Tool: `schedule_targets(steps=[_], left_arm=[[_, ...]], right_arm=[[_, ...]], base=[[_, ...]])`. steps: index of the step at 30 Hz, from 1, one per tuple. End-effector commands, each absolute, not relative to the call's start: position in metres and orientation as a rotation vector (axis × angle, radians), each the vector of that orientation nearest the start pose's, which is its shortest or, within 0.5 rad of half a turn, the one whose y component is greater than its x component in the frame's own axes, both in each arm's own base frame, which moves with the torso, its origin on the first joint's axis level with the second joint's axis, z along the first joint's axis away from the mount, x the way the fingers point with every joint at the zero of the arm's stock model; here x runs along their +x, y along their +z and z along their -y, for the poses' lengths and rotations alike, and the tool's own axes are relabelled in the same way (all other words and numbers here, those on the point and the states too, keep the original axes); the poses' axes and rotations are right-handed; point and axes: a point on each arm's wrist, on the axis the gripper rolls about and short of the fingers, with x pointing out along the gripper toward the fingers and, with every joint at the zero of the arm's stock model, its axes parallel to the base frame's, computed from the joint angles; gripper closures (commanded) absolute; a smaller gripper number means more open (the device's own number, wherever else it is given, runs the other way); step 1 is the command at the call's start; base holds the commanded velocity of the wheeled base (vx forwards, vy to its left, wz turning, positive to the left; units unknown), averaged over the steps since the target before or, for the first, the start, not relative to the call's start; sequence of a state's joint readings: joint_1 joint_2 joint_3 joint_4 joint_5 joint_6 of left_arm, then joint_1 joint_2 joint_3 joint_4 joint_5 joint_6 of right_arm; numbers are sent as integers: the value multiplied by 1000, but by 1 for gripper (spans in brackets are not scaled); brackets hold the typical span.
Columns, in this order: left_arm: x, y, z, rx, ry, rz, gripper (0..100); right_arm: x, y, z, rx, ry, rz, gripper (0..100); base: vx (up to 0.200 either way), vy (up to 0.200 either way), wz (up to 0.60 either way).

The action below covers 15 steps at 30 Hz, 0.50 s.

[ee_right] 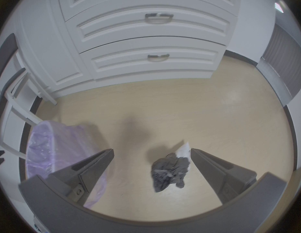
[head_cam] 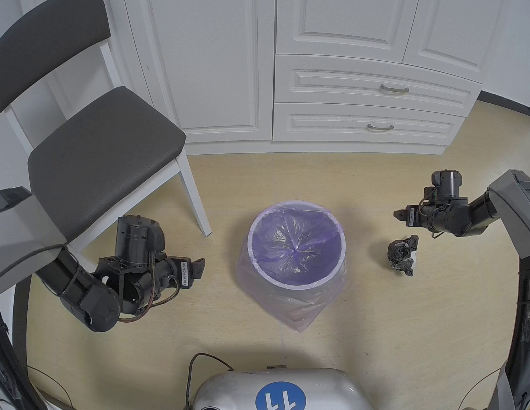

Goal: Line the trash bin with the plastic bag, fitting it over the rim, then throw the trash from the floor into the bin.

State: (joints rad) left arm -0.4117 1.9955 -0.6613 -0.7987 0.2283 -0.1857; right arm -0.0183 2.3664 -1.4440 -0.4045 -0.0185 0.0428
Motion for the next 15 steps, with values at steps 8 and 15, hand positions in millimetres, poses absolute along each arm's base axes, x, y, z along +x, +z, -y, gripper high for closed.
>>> schedule_targets(steps=[8, 15], left_arm=[[264, 112, 113, -28, -156, -399, 0], [256, 124, 113, -26, -171, -359, 0]], right_arm=[[492, 10, 48, 55, -121, -556, 0], [497, 8, 49, 82, -129, -542, 0]], base=[[0, 0, 0], [0, 0, 0]])
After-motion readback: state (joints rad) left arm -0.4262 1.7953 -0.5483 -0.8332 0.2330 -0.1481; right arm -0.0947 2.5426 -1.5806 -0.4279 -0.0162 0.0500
